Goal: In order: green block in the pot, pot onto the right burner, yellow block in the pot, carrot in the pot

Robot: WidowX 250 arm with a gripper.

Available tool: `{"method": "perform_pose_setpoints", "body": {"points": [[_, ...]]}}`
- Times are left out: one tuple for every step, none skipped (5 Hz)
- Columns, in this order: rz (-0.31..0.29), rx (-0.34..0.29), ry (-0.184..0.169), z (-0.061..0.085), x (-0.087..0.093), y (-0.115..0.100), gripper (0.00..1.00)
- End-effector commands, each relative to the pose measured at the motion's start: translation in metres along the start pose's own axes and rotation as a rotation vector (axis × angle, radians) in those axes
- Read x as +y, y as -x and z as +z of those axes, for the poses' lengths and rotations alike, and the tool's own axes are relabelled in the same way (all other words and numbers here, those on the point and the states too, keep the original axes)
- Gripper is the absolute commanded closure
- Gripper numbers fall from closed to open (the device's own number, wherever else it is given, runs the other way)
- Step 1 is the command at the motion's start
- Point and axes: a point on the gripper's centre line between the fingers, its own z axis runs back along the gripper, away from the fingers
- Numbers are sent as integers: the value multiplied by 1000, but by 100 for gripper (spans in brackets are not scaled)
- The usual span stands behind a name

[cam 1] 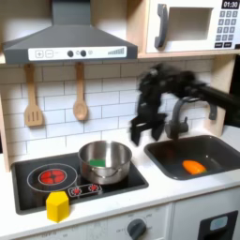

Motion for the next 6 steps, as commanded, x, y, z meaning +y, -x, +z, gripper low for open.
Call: {"method": "perform_pose_setpoints", "body": {"points": [[164, -54, -39, 29, 11, 43, 0], [221, -61, -58, 34, 22, 57, 0], [242, -83, -74, 36, 30, 62, 0], [281, -91, -93, 33, 43, 61, 0], [297, -107, -88, 30, 50, 58, 0], [309, -122, -103, 29, 60, 51, 0]]}}
